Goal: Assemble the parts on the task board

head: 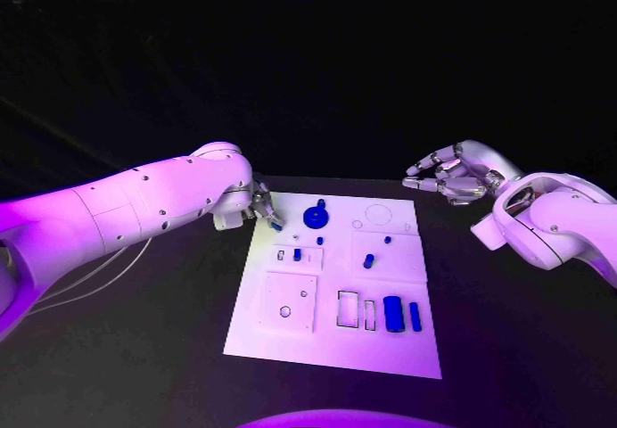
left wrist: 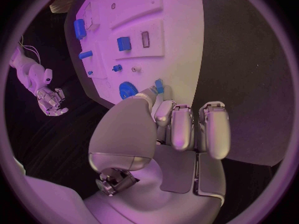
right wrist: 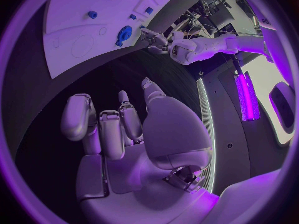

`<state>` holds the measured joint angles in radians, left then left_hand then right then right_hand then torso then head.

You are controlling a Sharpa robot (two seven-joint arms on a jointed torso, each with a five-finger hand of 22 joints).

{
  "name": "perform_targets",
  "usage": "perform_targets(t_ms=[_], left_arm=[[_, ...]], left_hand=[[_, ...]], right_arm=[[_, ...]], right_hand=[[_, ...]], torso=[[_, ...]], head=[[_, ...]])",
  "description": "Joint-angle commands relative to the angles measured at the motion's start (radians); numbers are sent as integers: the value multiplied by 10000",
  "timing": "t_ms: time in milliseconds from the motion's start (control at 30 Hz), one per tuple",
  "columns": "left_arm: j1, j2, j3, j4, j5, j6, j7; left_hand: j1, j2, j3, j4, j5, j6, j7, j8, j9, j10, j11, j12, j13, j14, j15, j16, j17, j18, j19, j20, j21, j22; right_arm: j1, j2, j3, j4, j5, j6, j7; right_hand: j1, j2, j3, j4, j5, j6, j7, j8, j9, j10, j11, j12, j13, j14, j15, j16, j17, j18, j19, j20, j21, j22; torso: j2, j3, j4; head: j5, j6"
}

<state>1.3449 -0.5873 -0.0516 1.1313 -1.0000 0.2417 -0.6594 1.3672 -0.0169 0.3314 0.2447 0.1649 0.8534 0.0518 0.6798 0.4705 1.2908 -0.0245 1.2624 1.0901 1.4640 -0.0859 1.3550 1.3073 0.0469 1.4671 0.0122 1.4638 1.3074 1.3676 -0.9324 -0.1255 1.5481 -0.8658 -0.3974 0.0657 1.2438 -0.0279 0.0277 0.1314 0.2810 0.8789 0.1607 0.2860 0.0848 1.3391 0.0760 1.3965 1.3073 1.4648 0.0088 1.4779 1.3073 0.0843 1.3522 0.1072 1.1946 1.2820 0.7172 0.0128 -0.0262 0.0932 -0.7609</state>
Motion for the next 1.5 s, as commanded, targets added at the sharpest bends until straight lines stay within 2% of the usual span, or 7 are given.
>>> perform_targets(t_ms=[33, 167, 367, 633, 900, 1133, 1500], left_arm=[[-2, -19, 2, 33, 520, 3, 204], [-1, -83, 2, 78, 703, 69, 191], [-1, -219, 5, 196, 972, 93, 169], [12, -729, 37, 819, 1499, 168, 97], [17, -1220, 57, 1540, 1626, 91, 147], [13, -1423, 53, 1931, 1144, -163, 297], [-25, -1588, 5, 2406, 536, -547, 558]], left_hand=[[168, -270, 1615, -509, 29, -71, 69, 180, 78, -15, 49, -82, -55, 433, 58, -47, 56, -2, 112, 1, -40, 545], [-114, -631, 2478, -689, -7, -105, 68, 334, 167, 37, 73, -77, -62, 433, 57, -47, 58, -8, 117, 27, -37, 563], [-300, -771, 2873, -827, -18, -111, 56, 435, 230, 88, 65, -50, -36, 433, 55, -47, 58, -7, 117, 28, -39, 567], [-439, -922, 3185, -1008, -23, -97, 34, 537, 300, 148, 40, -20, -1, 435, 42, -45, 62, -7, 119, 16, -40, 573], [-505, -1121, 3357, -1167, -38, -116, 31, 586, 345, 150, 39, -46, -35, 433, 32, -50, 57, -6, 116, 10, -45, 570], [-526, -1149, 3366, -1175, -42, -112, 31, 596, 352, 161, 39, -39, -27, 434, 33, -47, 60, -7, 117, 10, -44, 573], [-580, -1427, 3434, -1328, -48, -131, 5, 638, 394, 206, 20, -25, -4, 437, 27, -46, 62, -14, 129, 9, -31, 606]], right_arm=[[-3, -2, 6, -19, -15, 9, 31], [-3, -5, 6, -28, -15, 9, 33], [-3, 3, 6, -42, -15, 5, 41], [-3, 13, 6, -67, -7, -7, 46], [-10, 20, 6, -85, -2, -13, 50], [-21, 23, 5, -91, 0, -17, 55], [-37, 18, 5, -100, 3, -25, 59]], right_hand=[[-62, 36, 1, 39, 53, -69, -23, 9, 10, -22, 3, -25, 142, 692, -81, -36, 1166, 75, -44, 1, -37, -2], [-62, 36, 1, 39, 53, -69, -23, 9, 10, -22, 3, -25, 142, 692, -81, -36, 1166, 75, -44, 1, -37, -2], [-62, 36, 1, 39, 53, -69, -23, 9, 10, -22, 3, -25, 142, 692, -81, -36, 1166, 75, -44, 1, -37, -2], [-54, 45, -11, 48, 62, -75, -24, 27, 10, -34, 1, -34, 127, 691, -82, -41, 1161, 78, -51, 0, -57, -13], [-77, 77, -29, 88, 85, -84, -24, 48, 11, -38, 1, -36, 121, 690, -83, -47, 1153, 79, -51, -1, -66, -14], [-84, 88, -35, 102, 94, -86, -24, 55, 11, -34, 1, -32, 125, 691, -83, -45, 1157, 80, -53, -2, -73, -17], [-90, 94, -39, 111, 99, -88, -25, 60, 11, -31, 1, -30, 127, 692, -83, -44, 1160, 81, -54, -2, -77, -19]], torso=[[0, -2, 3], [0, 2, 5], [-7, 1, 10], [-17, 7, 30], [-10, -6, 10], [-13, 4, 2], [-1, 1, 0]], head=[[-10, -21], [-10, -19], [7, -10], [48, -6], [97, 26], [127, 32], [142, 24]])
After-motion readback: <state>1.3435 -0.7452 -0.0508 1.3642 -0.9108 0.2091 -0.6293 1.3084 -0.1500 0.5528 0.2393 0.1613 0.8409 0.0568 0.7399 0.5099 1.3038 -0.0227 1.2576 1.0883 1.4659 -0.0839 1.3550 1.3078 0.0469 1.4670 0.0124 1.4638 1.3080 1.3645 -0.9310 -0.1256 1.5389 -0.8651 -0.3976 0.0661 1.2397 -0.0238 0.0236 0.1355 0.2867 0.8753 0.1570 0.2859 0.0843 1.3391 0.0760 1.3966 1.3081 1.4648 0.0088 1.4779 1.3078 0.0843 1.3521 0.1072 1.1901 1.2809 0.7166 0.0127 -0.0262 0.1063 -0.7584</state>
